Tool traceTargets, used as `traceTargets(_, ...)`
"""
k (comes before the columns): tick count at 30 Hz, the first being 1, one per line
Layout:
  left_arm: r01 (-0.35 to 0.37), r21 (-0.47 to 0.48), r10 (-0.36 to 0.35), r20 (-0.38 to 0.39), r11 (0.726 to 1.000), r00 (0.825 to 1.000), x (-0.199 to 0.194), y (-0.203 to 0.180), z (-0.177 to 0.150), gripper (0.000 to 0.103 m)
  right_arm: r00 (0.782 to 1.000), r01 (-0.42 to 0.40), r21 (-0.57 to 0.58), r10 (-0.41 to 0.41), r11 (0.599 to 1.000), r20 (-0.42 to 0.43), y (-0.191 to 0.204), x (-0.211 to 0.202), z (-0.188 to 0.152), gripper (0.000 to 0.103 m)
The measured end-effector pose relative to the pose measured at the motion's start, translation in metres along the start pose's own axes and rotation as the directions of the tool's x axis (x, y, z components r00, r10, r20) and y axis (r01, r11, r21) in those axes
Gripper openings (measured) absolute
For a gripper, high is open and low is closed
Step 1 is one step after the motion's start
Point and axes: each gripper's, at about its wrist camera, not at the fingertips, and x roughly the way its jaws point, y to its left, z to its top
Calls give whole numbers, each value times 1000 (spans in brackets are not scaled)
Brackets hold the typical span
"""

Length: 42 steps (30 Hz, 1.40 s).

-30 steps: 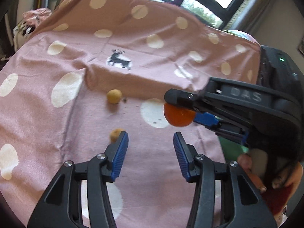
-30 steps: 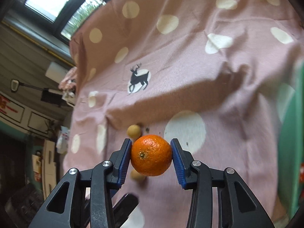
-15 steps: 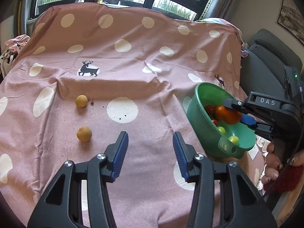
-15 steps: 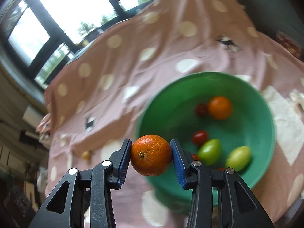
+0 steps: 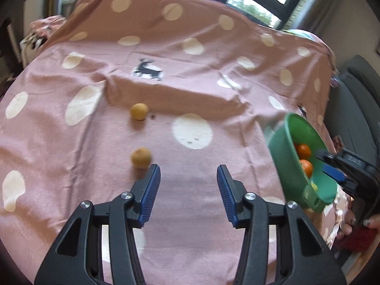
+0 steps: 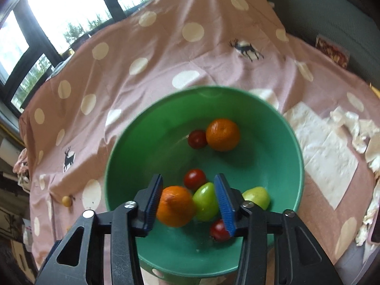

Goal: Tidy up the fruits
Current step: 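Carry the orange over the green bowl and open the right tool, then close the left tool on a tan round fruit while the right tool grasps another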

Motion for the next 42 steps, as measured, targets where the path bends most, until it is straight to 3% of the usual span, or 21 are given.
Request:
traceTargets(3,-36,-67,36,4,997,999,-3,21,5,49,999,16,-28,-15,999,52,11,-15,-1,55)
traceTargets(10,-39,-162,37,-18,986,999,5,49,10,47,992,-97,-115,105,989,66,40,-27,-4,55)
traceTargets(14,-43,-166,33,-61,985,998,20,51,10,47,988,-140,-139,148,980,49,51,-27,-8,55)
traceTargets(20,-40,-150,25,-100,988,995,41,46,13,39,984,-171,-173,178,970,22,68,-23,-16,55)
traceTargets(22,-45,-145,27,-123,988,992,50,46,12,32,983,-176,-193,182,965,14,74,-21,-19,55)
traceTargets(24,-63,-136,48,-108,989,993,51,45,13,26,981,-187,-207,192,960,1,79,-18,-21,55)
traceTargets(29,-65,-139,52,-97,988,994,52,48,13,27,975,-223,-240,222,945,-32,95,-12,-26,55)
traceTargets(34,-63,-161,55,-56,985,997,34,53,15,27,952,-305,-285,287,909,-104,124,0,-34,55)
traceTargets(38,-36,-175,40,18,984,999,5,60,18,27,927,-370,-328,322,869,-193,164,22,-36,55)
traceTargets(42,-46,-199,56,44,979,997,-8,71,21,27,899,-420,-363,327,832,-291,207,54,-47,55)
